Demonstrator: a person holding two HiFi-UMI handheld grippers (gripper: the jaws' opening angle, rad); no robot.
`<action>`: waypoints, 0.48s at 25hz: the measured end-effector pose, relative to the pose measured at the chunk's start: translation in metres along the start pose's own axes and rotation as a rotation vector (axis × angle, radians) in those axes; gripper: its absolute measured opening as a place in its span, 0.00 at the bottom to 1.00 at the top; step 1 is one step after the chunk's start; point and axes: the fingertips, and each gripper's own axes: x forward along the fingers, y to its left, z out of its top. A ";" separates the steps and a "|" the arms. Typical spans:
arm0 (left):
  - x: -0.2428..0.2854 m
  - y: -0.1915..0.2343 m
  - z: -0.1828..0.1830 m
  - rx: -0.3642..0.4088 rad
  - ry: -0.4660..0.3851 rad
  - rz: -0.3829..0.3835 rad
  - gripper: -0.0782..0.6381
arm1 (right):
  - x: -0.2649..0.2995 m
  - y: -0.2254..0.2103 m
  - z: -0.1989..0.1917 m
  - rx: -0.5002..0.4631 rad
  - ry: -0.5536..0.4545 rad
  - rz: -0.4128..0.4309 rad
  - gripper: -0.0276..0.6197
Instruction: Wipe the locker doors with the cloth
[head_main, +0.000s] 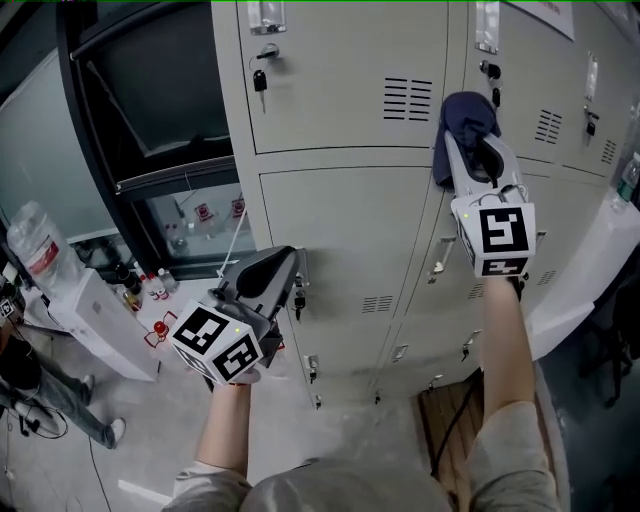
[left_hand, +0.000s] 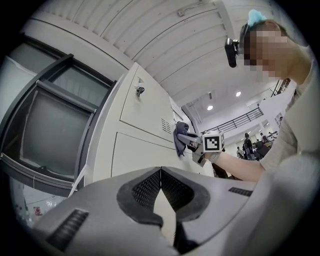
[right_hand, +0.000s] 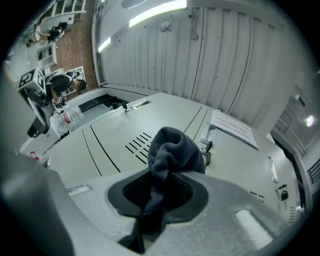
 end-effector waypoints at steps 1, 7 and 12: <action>-0.001 0.000 -0.002 0.004 0.000 0.009 0.11 | -0.004 0.003 -0.004 0.023 -0.002 0.011 0.14; -0.006 -0.003 -0.021 0.041 0.001 0.050 0.11 | -0.034 0.027 -0.031 0.163 0.001 0.084 0.14; -0.018 -0.007 -0.040 0.050 0.007 0.089 0.11 | -0.073 0.062 -0.054 0.251 0.024 0.199 0.14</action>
